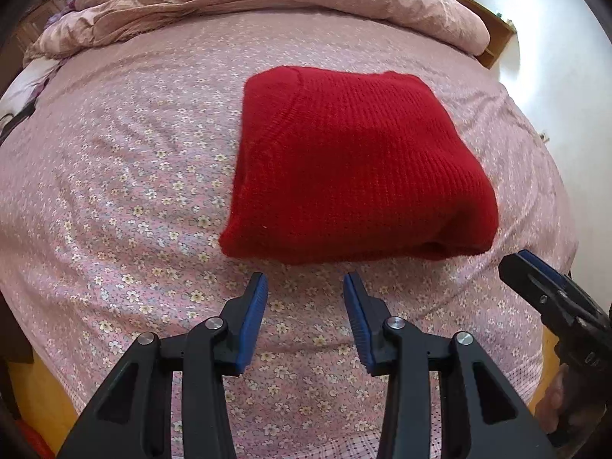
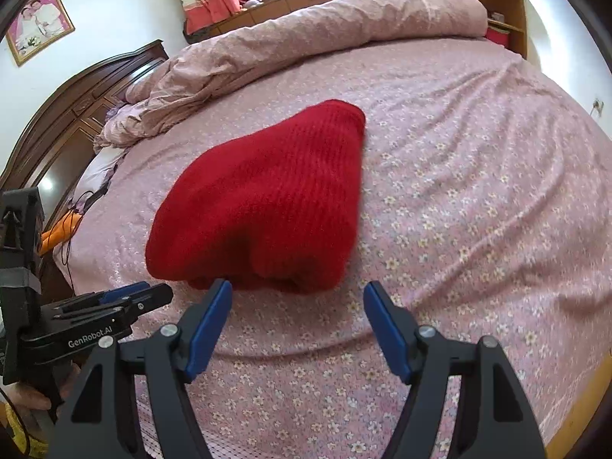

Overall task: Fold small clothes
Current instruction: 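Open both grippers and withdraw them from the folded bundle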

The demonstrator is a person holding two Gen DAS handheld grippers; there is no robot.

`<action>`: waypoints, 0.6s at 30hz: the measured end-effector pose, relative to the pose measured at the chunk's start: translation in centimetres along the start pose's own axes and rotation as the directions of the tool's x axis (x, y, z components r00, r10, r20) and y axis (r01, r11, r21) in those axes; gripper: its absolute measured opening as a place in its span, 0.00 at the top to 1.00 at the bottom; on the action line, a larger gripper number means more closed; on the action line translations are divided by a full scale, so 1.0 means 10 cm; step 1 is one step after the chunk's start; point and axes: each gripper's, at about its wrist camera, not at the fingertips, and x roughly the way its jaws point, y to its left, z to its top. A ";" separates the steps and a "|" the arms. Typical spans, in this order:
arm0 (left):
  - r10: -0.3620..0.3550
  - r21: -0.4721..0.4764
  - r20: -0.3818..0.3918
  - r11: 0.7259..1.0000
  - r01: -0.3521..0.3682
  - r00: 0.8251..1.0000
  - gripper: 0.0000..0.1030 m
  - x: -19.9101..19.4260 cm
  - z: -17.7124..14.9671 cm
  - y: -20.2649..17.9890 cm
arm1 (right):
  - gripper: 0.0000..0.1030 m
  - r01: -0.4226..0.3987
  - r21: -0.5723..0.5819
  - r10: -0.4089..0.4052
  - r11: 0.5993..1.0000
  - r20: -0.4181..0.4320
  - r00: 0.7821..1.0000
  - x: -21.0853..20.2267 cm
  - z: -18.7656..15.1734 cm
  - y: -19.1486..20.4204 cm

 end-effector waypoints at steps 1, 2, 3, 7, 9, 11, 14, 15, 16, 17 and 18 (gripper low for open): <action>0.001 0.005 -0.004 1.000 -0.001 1.000 0.66 0.01 0.00 -0.02 | 0.28 0.007 0.000 -0.007 1.000 0.002 1.000 0.00 -0.01 0.00; 0.002 0.008 -0.008 1.000 -0.002 1.000 0.66 0.03 -0.01 -0.03 | 0.28 0.012 -0.001 -0.012 1.000 0.002 1.000 0.00 -0.02 0.01; 0.002 0.010 -0.011 1.000 -0.002 1.000 0.66 0.04 -0.01 -0.04 | 0.28 0.016 -0.002 -0.016 1.000 0.002 1.000 0.00 -0.03 0.01; 0.004 0.012 -0.035 1.000 -0.003 0.999 0.66 0.10 -0.03 -0.06 | 0.28 0.016 0.002 -0.016 1.000 -0.010 1.000 0.04 -0.05 0.00; 0.003 0.010 -0.042 1.000 -0.002 0.999 0.66 0.12 -0.04 -0.06 | 0.28 0.016 0.005 -0.016 1.000 -0.023 1.000 0.07 -0.07 0.00; 0.002 0.007 -0.049 1.000 -0.002 0.999 0.66 0.15 -0.05 -0.06 | 0.28 0.015 0.005 -0.014 1.000 -0.030 0.999 0.09 -0.07 0.00; 0.002 0.006 -0.057 1.000 -0.001 0.998 0.66 0.16 -0.06 -0.06 | 0.28 0.017 0.008 -0.016 1.000 -0.033 0.999 0.11 -0.07 -0.01; 0.001 0.005 -0.059 1.000 -0.001 0.998 0.66 0.17 -0.06 -0.06 | 0.28 0.017 0.008 -0.017 1.000 -0.033 0.999 0.11 -0.07 -0.01; 0.001 0.005 -0.060 1.000 -0.001 0.998 0.66 0.17 -0.06 -0.05 | 0.28 0.018 0.008 -0.017 1.000 -0.034 0.999 0.11 -0.07 -0.01; 0.001 0.004 -0.060 1.000 -0.001 0.998 0.66 0.17 -0.06 -0.05 | 0.28 0.017 0.008 -0.017 1.000 -0.034 0.999 0.11 -0.07 0.00; 0.001 0.003 -0.060 1.000 -0.001 0.998 0.66 0.17 -0.06 -0.06 | 0.28 0.017 0.008 -0.017 1.000 -0.035 0.999 0.11 -0.07 0.00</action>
